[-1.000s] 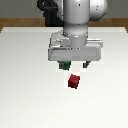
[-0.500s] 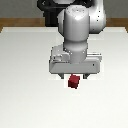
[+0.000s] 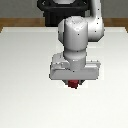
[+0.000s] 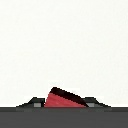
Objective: Place the red cube on top of the green cube.
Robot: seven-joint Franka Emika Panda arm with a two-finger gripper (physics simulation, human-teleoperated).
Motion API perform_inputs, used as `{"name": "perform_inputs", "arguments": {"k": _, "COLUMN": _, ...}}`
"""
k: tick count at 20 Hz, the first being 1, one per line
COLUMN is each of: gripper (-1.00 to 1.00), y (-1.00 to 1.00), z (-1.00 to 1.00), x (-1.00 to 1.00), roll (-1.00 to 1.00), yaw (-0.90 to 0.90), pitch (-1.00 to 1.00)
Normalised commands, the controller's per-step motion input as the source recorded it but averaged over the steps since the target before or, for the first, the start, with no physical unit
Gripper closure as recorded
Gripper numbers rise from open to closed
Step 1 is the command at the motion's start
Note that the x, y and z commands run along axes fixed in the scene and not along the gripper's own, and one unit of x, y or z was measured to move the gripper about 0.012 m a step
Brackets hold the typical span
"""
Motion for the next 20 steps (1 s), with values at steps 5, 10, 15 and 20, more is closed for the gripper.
{"name": "perform_inputs", "arguments": {"k": 5, "gripper": 1.00, "y": 0.00, "z": 0.00, "x": 0.00, "roll": 0.00, "yaw": 0.00, "pitch": 0.00}}
{"name": "perform_inputs", "arguments": {"k": 10, "gripper": 1.00, "y": 0.00, "z": 0.60, "x": 0.00, "roll": 0.00, "yaw": 0.00, "pitch": 0.00}}
{"name": "perform_inputs", "arguments": {"k": 15, "gripper": 1.00, "y": 0.00, "z": 1.00, "x": 0.00, "roll": 0.00, "yaw": 0.00, "pitch": 0.00}}
{"name": "perform_inputs", "arguments": {"k": 20, "gripper": 1.00, "y": 0.00, "z": 1.00, "x": 0.00, "roll": 0.00, "yaw": 0.00, "pitch": 0.00}}
